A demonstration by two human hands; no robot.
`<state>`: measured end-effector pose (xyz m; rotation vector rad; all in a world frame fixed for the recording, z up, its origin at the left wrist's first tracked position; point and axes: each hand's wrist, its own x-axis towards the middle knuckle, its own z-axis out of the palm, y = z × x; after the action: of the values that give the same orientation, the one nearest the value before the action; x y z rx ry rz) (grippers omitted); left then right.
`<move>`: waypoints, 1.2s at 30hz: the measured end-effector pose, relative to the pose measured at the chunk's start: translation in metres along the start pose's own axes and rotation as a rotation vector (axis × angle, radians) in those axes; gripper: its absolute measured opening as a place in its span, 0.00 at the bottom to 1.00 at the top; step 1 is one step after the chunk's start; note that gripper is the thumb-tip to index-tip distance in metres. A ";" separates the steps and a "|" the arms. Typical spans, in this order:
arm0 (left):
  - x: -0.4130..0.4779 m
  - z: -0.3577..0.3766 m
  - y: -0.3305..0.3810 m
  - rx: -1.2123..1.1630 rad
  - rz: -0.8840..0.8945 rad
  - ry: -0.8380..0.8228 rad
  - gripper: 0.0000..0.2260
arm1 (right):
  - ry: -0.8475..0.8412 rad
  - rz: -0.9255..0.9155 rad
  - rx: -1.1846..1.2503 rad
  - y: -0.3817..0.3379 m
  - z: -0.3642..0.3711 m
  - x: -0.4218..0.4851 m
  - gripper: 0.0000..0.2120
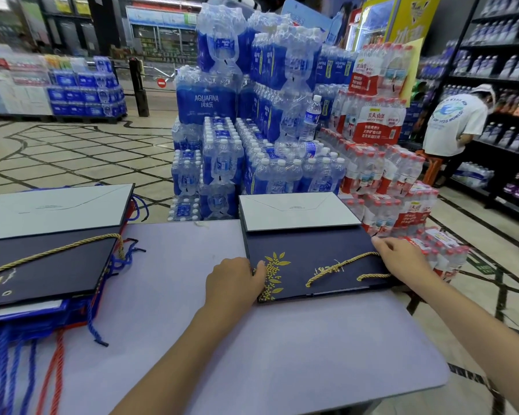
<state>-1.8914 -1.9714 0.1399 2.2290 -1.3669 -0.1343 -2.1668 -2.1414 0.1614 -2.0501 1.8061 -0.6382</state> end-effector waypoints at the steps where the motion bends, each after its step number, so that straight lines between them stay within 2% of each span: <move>1: 0.003 -0.004 -0.003 -0.027 -0.016 -0.022 0.23 | 0.053 -0.067 -0.091 -0.007 -0.004 -0.006 0.19; 3: 0.007 -0.015 -0.013 -0.073 -0.008 -0.049 0.20 | 0.128 -0.220 -0.122 -0.027 -0.008 -0.021 0.16; 5: 0.004 -0.032 -0.023 -0.101 0.049 -0.027 0.14 | 0.112 -0.342 -0.069 -0.057 -0.005 -0.040 0.16; 7: -0.003 -0.054 -0.028 -0.104 0.121 0.054 0.09 | 0.064 -0.433 -0.011 -0.090 0.006 -0.058 0.16; 11: -0.016 -0.106 -0.043 -0.069 0.174 0.214 0.08 | -0.023 -0.595 0.121 -0.161 0.031 -0.095 0.16; 18: -0.038 -0.183 -0.136 0.003 -0.030 0.433 0.07 | -0.137 -0.724 0.382 -0.280 0.083 -0.171 0.13; 22: -0.051 -0.211 -0.203 0.111 -0.196 0.449 0.13 | -0.165 -0.756 0.354 -0.326 0.111 -0.206 0.14; 27: -0.064 -0.230 -0.270 0.389 -0.581 0.391 0.24 | -0.229 -0.675 0.144 -0.354 0.143 -0.236 0.22; 29: -0.069 -0.234 -0.287 0.390 -0.686 0.365 0.31 | -0.313 -0.555 0.216 -0.358 0.155 -0.237 0.23; 31: -0.074 -0.237 -0.298 0.309 -0.792 0.371 0.36 | -0.458 -0.343 0.371 -0.361 0.158 -0.232 0.26; 33: -0.078 -0.241 -0.304 0.226 -0.855 0.378 0.35 | -0.550 -0.209 0.471 -0.361 0.160 -0.224 0.24; 36: -0.081 -0.245 -0.310 0.162 -0.823 0.392 0.28 | -0.522 -0.218 0.522 -0.362 0.163 -0.224 0.28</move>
<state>-1.5979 -1.6991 0.1892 2.6388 -0.2184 0.1311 -1.7967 -1.8764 0.1894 -1.8327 1.0066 -0.4974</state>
